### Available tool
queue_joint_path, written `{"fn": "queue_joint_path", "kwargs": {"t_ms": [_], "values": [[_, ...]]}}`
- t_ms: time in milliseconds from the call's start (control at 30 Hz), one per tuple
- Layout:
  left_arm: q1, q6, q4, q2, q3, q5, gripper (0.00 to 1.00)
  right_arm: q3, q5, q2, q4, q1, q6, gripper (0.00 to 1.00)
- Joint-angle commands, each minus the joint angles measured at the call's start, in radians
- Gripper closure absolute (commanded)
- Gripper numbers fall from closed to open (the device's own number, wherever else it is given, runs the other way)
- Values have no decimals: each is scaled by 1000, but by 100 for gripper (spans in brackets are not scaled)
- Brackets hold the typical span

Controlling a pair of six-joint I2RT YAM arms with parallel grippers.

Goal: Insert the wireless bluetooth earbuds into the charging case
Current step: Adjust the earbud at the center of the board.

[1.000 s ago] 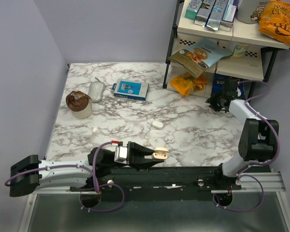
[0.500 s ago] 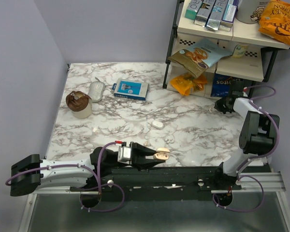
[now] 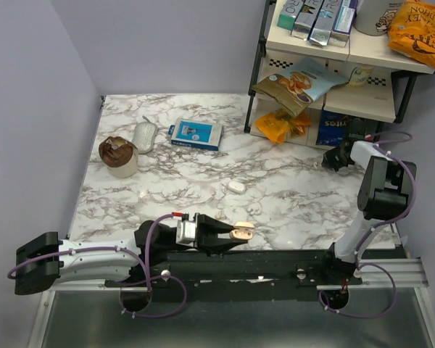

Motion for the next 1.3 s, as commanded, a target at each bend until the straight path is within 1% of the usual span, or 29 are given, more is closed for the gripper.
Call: {"fn": "queue_joint_path", "kwargs": {"t_ms": [0, 100, 467, 567, 700, 800, 867, 1000, 1100, 1167, 1200, 1267], "values": [[-9, 31, -4, -11, 26, -21, 100, 68, -24, 61, -59, -4, -11, 99], [-8, 34, -2, -5, 29, -21, 100, 86, -85, 95, -68, -4, -27, 99], [-8, 19, 35, 15, 29, 10, 100, 60, -91, 87, -78, 51, -86, 99], [-8, 3, 41, 3, 23, 13, 100, 66, -84, 80, -96, 91, -99, 99], [-8, -10, 50, -14, 12, 14, 100, 30, -108, 49, -91, 169, -77, 99], [-9, -18, 47, -25, 8, 14, 100, -33, -97, -11, -59, 215, -59, 99], [-9, -26, 41, -37, 6, 16, 100, -73, -140, -44, -41, 239, -44, 99], [-17, -30, 33, -48, 0, 16, 100, -186, -156, -115, 7, 321, -21, 99], [-20, -34, 18, -56, 0, 10, 100, -210, -176, -167, 10, 360, -43, 99], [-26, -33, 4, -63, 0, 7, 100, -214, -151, -213, 2, 376, -71, 99], [-28, -30, 3, -65, 0, 2, 100, -217, -140, -276, 8, 379, -86, 97], [-29, -24, 3, -70, 0, -5, 100, -228, -90, -345, 20, 379, -134, 87]]}}
